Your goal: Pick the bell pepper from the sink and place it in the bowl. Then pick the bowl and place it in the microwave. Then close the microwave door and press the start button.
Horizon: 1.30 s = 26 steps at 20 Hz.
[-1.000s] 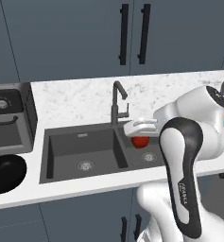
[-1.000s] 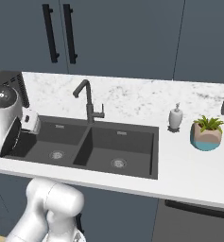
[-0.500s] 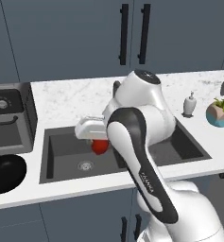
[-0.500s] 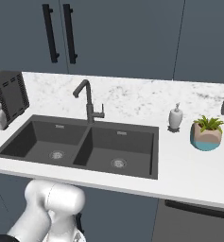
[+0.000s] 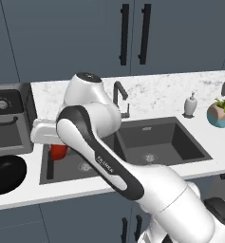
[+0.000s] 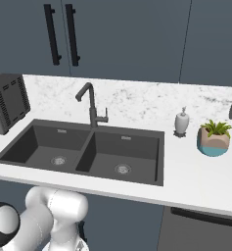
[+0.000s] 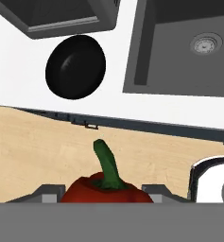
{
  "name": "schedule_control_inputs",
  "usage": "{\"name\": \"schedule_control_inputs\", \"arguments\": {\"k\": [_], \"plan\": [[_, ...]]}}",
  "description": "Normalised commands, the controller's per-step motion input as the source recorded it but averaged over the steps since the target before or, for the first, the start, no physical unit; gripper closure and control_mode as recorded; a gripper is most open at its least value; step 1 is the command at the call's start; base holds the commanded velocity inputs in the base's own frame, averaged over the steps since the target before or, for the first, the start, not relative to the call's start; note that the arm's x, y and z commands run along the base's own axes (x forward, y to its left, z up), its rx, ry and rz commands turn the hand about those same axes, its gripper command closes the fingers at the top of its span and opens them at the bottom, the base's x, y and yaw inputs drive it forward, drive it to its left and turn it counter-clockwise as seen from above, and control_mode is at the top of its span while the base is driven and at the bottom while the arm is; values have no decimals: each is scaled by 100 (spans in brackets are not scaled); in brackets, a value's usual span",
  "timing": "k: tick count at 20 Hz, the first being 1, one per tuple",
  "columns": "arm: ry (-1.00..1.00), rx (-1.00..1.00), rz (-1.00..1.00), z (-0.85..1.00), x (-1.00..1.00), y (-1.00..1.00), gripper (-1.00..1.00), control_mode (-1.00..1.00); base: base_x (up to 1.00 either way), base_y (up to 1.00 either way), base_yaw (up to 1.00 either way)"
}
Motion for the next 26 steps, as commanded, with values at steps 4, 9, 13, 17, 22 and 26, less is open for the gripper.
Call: {"name": "schedule_control_inputs", "arguments": {"k": [4, 9, 13, 17, 22, 26], "plan": [[3, 0, 2, -31, 16, 47, 100, -100, 0, 0, 0], [0, -4, 5, -42, 21, 17, 100, -100, 0, 0, 0], [-1, -7, 7, -47, 27, 9, 100, -100, 0, 0, 0], [-3, -1, 7, -19, 9, 0, 100, -100, 0, 0, 0], [0, 0, 6, 0, 18, 36, 100, -100, 0, 0, 0], [-1, 0, 3, -3, 33, 39, 100, -100, 0, 0, 0]]}}
